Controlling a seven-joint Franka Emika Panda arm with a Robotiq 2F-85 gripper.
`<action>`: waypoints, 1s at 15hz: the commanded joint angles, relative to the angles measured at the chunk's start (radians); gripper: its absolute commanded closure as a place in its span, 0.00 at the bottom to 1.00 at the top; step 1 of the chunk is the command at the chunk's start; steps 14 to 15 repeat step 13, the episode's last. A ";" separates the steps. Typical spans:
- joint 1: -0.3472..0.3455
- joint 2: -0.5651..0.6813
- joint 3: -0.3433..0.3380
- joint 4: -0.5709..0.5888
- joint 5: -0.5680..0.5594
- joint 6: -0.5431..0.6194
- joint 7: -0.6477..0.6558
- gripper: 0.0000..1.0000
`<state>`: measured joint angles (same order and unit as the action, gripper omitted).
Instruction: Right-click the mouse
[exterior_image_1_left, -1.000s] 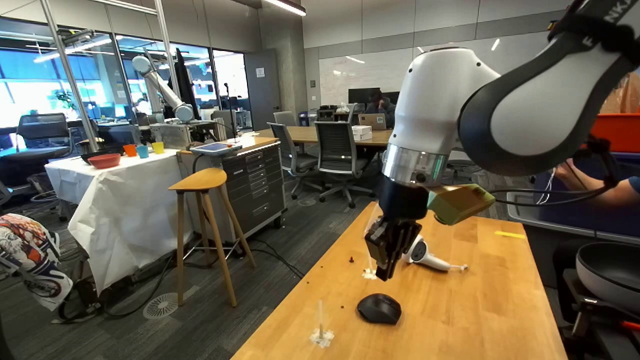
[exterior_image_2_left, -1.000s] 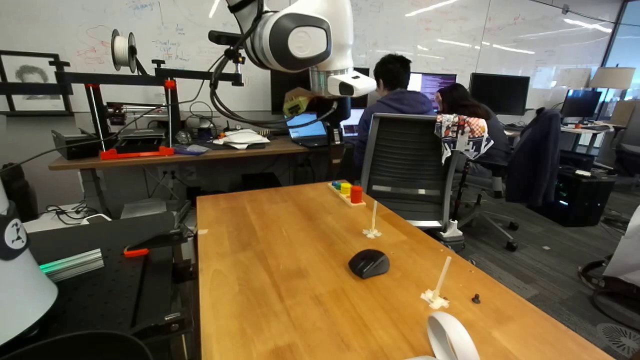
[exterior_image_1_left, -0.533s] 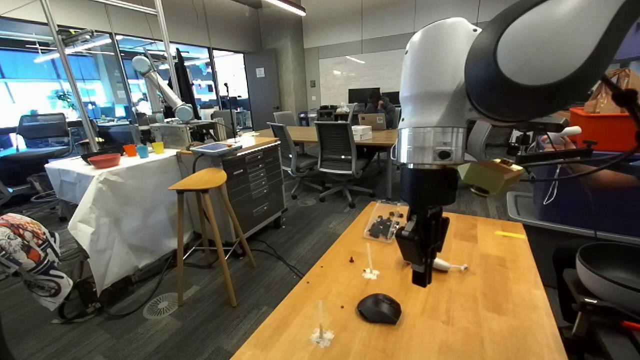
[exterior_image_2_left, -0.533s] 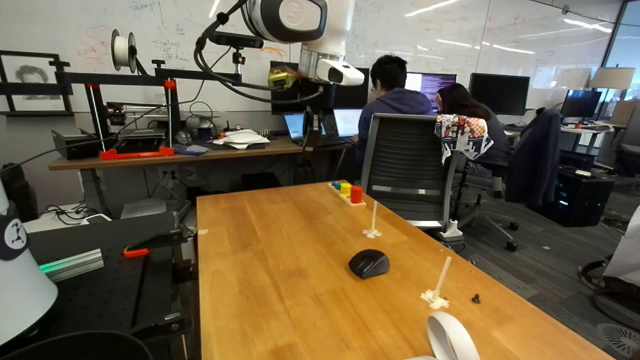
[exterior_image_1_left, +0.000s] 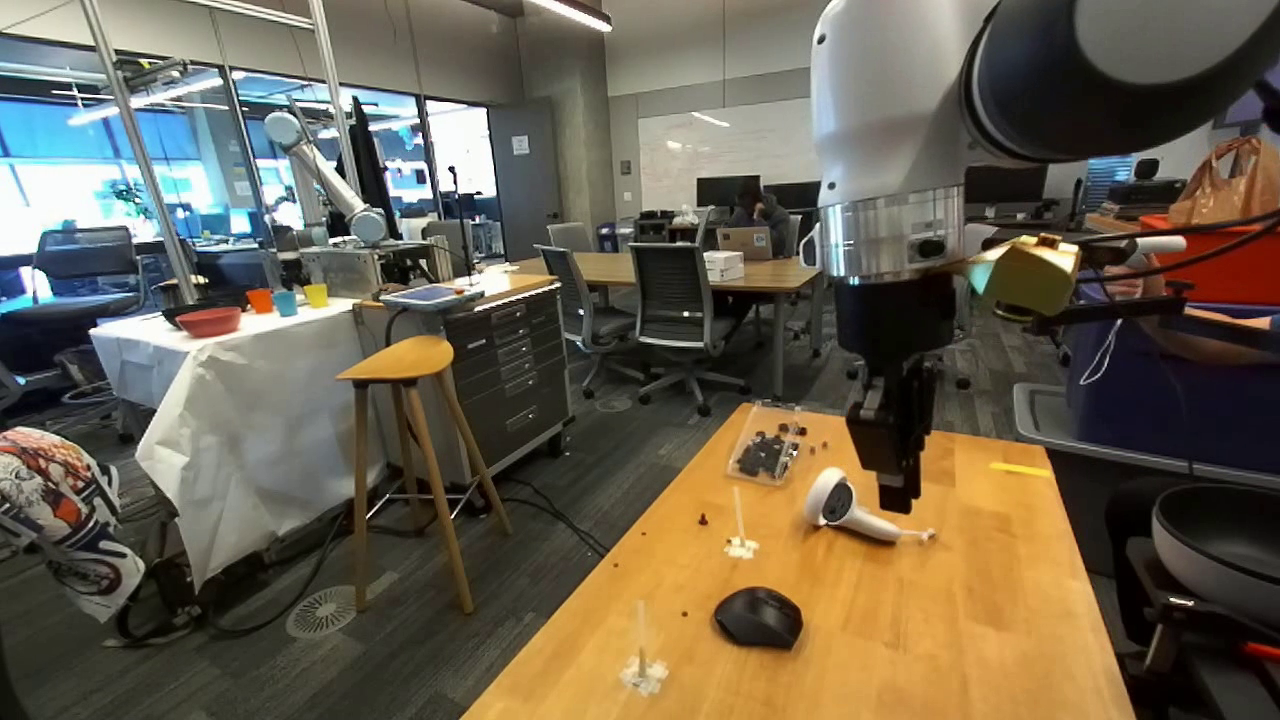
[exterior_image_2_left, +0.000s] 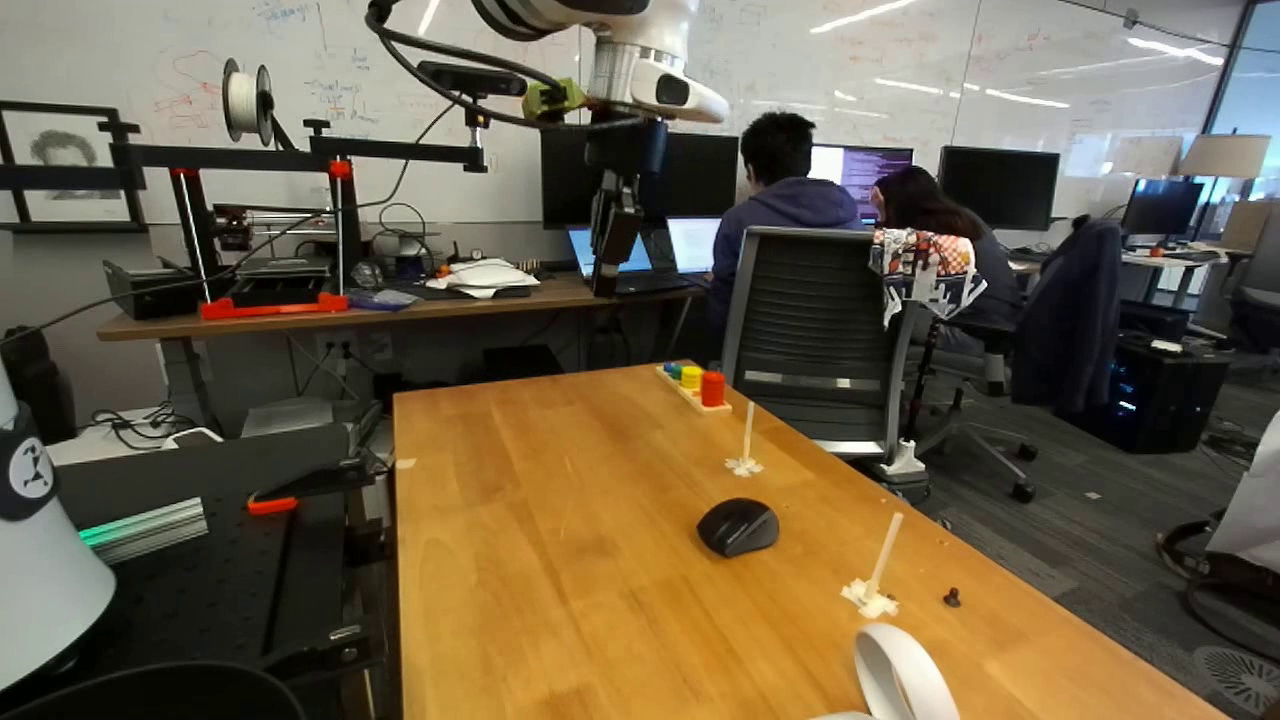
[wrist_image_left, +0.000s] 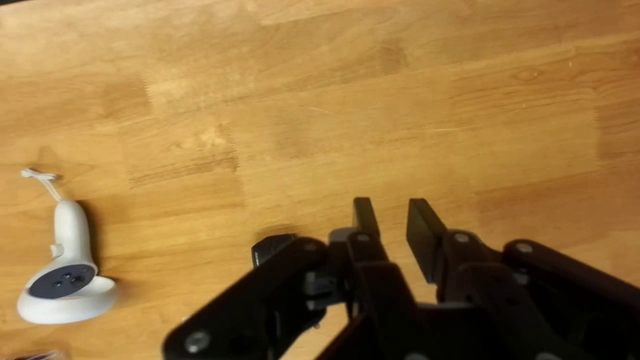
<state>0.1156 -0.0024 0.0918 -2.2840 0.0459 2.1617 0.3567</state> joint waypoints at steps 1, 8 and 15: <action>-0.005 -0.064 0.006 -0.001 -0.059 -0.039 0.017 0.43; -0.011 -0.118 0.013 -0.008 -0.109 -0.044 0.018 0.00; -0.010 -0.100 0.011 -0.003 -0.052 -0.072 -0.017 0.00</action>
